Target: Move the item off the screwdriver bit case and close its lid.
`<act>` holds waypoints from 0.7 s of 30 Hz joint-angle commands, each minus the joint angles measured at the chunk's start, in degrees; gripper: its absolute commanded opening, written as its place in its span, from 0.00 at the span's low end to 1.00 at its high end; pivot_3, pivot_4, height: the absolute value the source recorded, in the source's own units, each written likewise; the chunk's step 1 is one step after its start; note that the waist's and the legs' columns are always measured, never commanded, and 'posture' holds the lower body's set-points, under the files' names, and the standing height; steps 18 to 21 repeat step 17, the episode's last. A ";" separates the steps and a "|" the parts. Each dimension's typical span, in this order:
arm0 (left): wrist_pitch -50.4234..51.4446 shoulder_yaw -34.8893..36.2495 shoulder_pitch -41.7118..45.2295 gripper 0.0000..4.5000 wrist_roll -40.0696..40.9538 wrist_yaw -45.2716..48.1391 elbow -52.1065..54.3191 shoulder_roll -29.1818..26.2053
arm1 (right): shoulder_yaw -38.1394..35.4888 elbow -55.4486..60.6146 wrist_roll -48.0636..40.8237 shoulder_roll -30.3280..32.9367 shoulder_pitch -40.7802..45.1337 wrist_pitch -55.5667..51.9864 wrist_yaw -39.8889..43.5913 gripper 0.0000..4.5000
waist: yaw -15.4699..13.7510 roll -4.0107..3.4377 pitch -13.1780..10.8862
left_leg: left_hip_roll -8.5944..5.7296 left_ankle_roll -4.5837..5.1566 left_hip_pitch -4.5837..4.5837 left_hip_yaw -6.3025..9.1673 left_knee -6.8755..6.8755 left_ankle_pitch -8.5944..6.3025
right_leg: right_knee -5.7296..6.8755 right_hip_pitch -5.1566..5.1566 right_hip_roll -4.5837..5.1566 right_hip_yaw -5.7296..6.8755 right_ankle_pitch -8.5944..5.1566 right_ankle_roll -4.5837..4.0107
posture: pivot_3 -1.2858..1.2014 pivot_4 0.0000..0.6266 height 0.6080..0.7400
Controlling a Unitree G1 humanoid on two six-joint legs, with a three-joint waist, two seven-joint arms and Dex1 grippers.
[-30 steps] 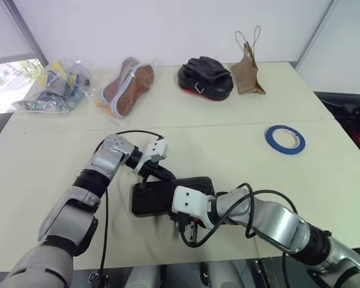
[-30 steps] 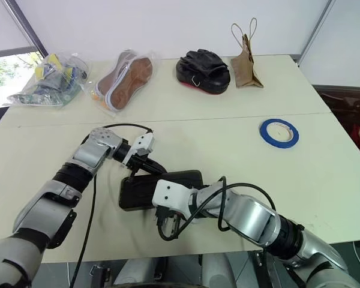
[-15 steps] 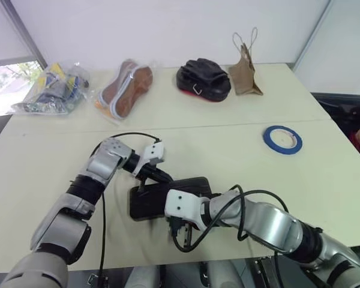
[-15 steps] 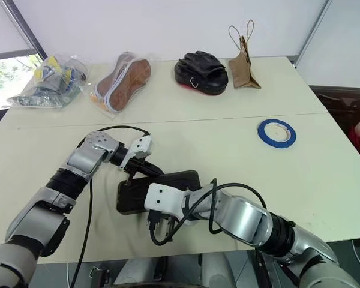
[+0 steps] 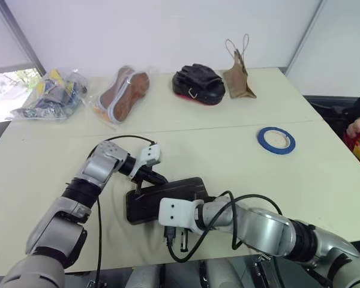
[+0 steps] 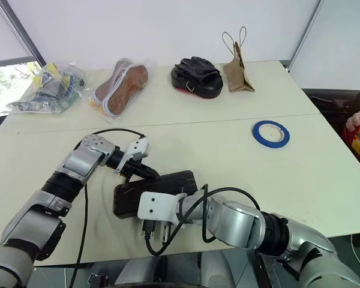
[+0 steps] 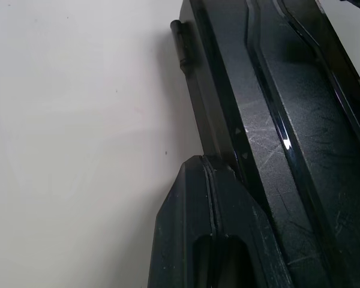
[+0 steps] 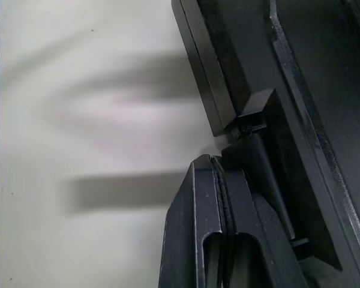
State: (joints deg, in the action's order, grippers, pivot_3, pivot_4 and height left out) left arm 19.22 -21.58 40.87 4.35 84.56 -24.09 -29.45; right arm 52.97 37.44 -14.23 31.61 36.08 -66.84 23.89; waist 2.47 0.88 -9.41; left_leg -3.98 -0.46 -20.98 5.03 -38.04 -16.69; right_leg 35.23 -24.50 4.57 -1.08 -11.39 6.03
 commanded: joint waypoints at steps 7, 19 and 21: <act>-25.57 4.09 6.96 0.00 -4.01 -14.52 -22.17 14.64 | -28.88 6.65 -5.59 -8.01 -7.63 -12.11 -0.34 0.01 | -2.38 0.04 0.00 | -0.13 -0.01 -0.42 0.07 -0.21 0.01 | -0.04 -0.18 0.14 0.04 0.03 0.02 | 0.52 0.24 1.00; -17.15 22.93 7.94 0.00 8.80 -22.90 -16.43 5.69 | -80.57 12.89 -36.59 -18.99 -8.65 -22.84 18.03 0.01 | -1.77 0.02 -0.11 | -0.09 0.10 -0.50 0.00 -0.09 -0.06 | -0.01 -0.38 0.09 -0.01 0.05 0.06 | 0.52 0.24 1.00; -17.15 22.93 7.94 0.00 8.80 -22.90 -16.43 5.69 | -80.57 12.89 -36.59 -18.99 -8.65 -22.84 18.03 0.01 | -1.77 0.02 -0.11 | -0.09 0.10 -0.50 0.00 -0.09 -0.06 | -0.01 -0.38 0.09 -0.01 0.05 0.06 | 0.52 0.24 1.00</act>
